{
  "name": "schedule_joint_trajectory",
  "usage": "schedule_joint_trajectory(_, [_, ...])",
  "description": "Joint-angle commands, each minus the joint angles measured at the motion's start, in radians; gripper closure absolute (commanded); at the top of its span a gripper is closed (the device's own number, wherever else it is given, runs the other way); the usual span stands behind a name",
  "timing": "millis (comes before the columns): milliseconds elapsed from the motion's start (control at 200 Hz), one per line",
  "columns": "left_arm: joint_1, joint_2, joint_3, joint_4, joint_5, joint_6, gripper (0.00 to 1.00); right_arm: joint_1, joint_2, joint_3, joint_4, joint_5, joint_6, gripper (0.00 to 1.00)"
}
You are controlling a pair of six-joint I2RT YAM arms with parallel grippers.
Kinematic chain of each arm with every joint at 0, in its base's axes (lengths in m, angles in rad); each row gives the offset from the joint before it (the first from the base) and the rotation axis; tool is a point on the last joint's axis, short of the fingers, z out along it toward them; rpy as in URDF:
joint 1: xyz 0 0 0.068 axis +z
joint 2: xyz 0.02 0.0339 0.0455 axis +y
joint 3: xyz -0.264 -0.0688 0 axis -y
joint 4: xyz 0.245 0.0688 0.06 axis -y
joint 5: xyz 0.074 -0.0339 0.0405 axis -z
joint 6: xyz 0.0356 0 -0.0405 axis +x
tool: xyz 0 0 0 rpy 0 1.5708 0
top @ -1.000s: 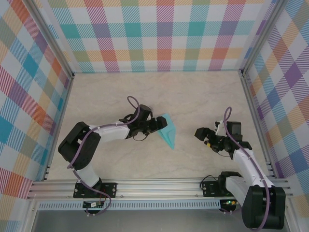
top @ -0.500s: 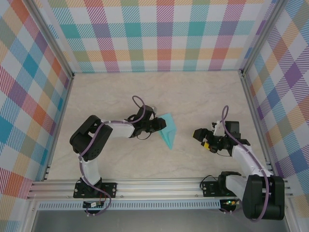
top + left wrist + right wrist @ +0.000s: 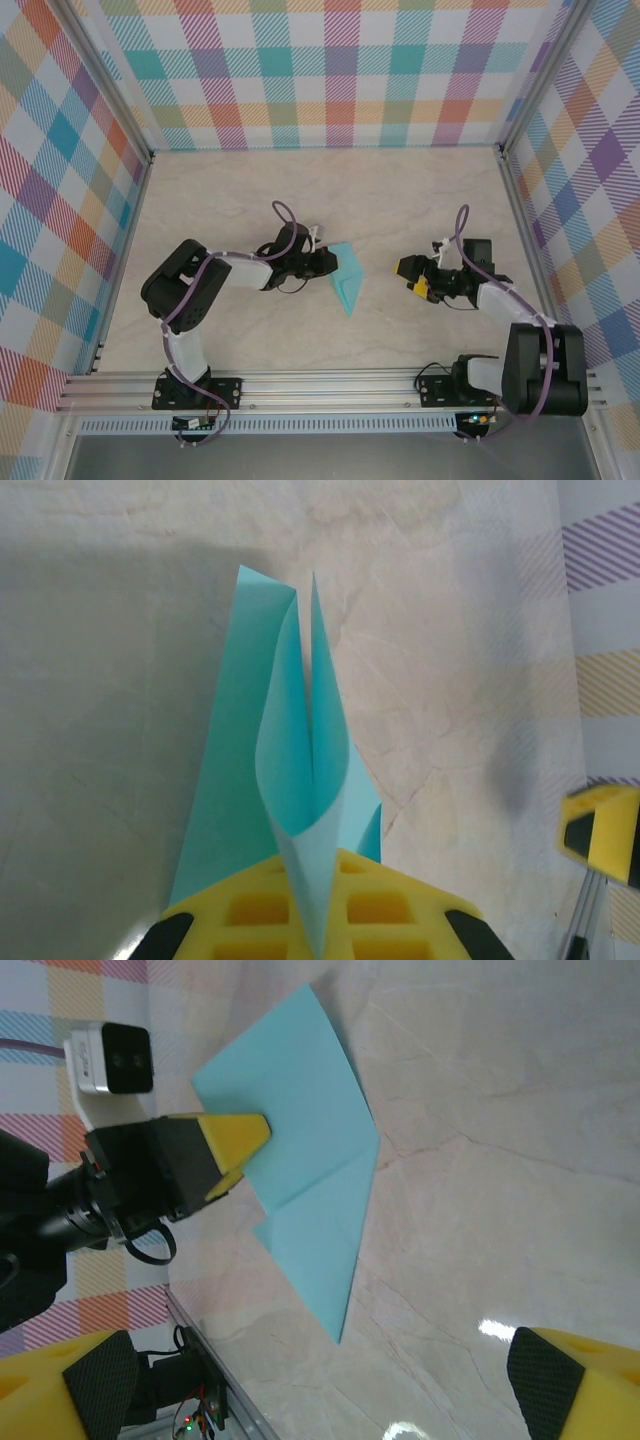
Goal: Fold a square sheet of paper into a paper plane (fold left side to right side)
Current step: Fold the wing for the fifth time at the center of the table.
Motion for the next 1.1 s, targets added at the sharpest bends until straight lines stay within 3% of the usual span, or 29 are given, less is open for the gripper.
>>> schedule_joint_trajectory(0, [0.011, -0.095, -0.044, 0.047, 0.057, 0.054, 1.0, 0.027, 0.09, 0.072, 0.134, -0.104, -0.033, 0.04])
schedule_joint_trajectory(440, [0.014, -0.248, -0.15, 0.083, 0.17, 0.11, 1.0, 0.231, 0.422, 0.214, 0.494, -0.157, -0.019, 0.15])
schedule_joint_trajectory(590, [0.015, -0.271, -0.16, 0.086, 0.18, 0.116, 1.0, 0.25, 0.487, 0.212, 0.622, -0.202, 0.026, 0.19])
schedule_joint_trajectory(1100, [0.014, -0.247, -0.142, 0.083, 0.203, 0.111, 1.0, 0.3, 0.536, 0.201, 0.665, -0.263, 0.006, 0.43])
